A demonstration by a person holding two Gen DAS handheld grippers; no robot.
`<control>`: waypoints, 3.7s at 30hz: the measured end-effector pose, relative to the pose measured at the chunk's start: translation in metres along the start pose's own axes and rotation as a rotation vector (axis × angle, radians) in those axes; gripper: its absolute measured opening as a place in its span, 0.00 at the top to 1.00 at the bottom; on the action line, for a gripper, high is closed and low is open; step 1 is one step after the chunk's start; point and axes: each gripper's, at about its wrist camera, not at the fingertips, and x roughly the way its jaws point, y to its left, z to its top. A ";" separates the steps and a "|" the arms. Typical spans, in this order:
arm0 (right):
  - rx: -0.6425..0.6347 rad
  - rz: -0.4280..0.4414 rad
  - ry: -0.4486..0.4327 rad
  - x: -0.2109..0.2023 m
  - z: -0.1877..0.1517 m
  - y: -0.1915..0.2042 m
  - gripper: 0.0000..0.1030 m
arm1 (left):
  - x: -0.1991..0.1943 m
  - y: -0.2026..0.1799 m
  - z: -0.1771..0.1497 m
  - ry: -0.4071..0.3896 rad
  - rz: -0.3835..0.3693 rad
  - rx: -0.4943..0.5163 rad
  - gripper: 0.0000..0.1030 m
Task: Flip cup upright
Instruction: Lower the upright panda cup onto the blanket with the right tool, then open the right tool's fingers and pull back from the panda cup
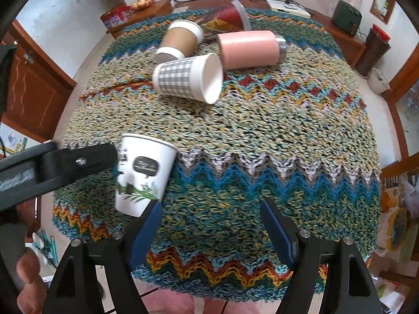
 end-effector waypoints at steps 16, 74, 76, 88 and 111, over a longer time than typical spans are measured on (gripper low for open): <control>0.110 0.108 0.042 0.015 0.023 0.032 0.24 | -0.050 0.033 -0.001 -0.117 0.108 0.070 0.09; 0.204 -0.126 -0.538 0.010 0.008 -0.029 0.36 | -0.002 0.020 -0.026 -0.094 0.051 0.214 0.09; 0.201 -0.136 -0.558 0.014 0.005 -0.025 0.36 | -0.002 0.018 -0.026 -0.109 0.051 0.215 0.09; 0.151 -0.162 -0.596 0.020 -0.012 -0.013 0.36 | 0.001 0.014 -0.025 -0.149 0.028 0.182 0.09; 0.101 -0.171 -0.469 0.036 -0.047 -0.007 0.34 | 0.001 0.009 -0.024 -0.169 0.015 0.194 0.09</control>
